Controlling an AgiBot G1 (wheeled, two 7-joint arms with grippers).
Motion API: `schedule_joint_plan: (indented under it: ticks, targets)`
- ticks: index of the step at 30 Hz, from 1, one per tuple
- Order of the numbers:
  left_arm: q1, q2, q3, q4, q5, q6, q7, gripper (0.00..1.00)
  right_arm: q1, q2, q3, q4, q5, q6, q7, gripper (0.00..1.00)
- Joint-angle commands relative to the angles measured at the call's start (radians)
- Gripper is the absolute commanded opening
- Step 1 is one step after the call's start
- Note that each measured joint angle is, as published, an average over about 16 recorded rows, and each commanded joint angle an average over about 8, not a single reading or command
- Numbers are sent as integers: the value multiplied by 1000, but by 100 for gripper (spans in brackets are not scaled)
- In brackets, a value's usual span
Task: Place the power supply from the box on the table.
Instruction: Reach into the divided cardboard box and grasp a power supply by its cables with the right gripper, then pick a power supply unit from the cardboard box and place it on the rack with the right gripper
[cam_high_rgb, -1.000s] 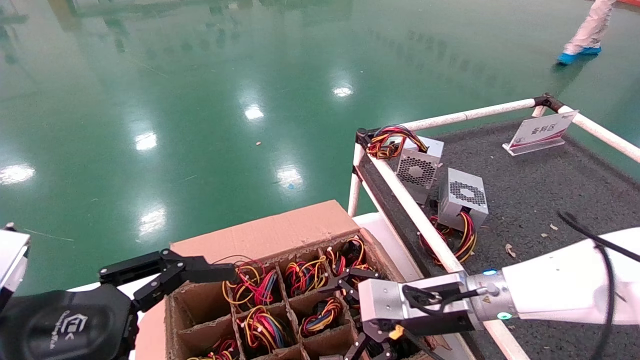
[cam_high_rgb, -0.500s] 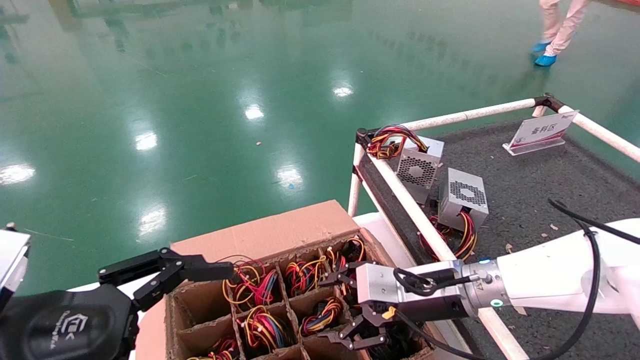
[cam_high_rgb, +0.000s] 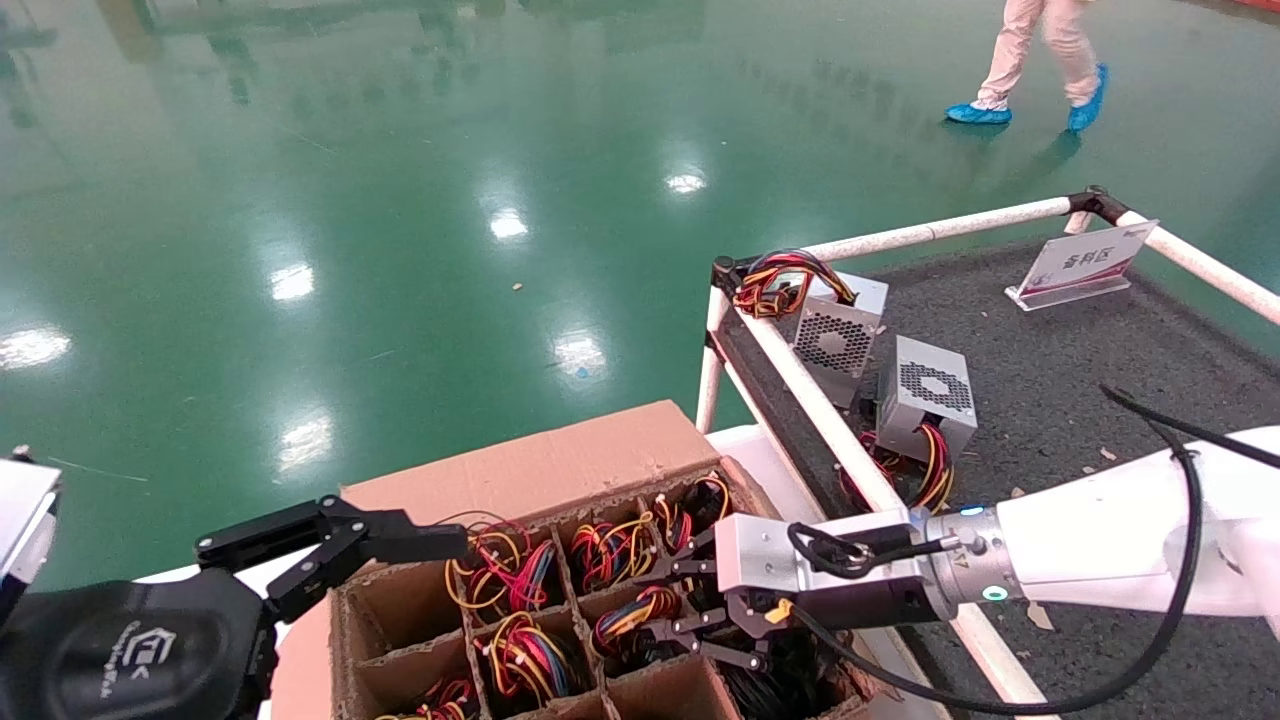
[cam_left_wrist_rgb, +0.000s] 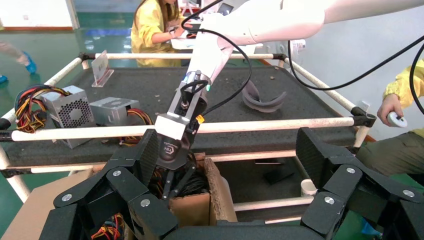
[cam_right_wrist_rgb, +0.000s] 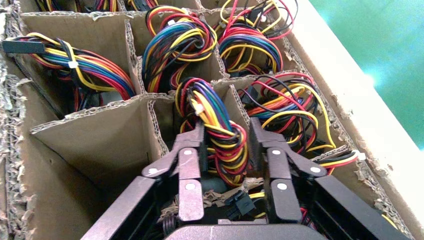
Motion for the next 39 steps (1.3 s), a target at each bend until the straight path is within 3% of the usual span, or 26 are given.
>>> schedule_joint_plan:
  ticks: [1,9,16,28,39]
  targets:
    - [0,0,0,0,0,0,0,100,4,0,0,-4,-1,-5,-3,0]
    - [0,0,0,0,0,0,0,100,-5,-6,-2,-22,-2,-43,-6,0]
    - [0,0,0,0,0,0,0,100,22,-8,20,-45,31,-73,60,0]
    - [0,0,0,0,0,0,0,100,144,66,105,-21,153,-99,237,0]
    - [0,0,1,0,0,0,0,100,243,241,181,173,346,-106,496,0]
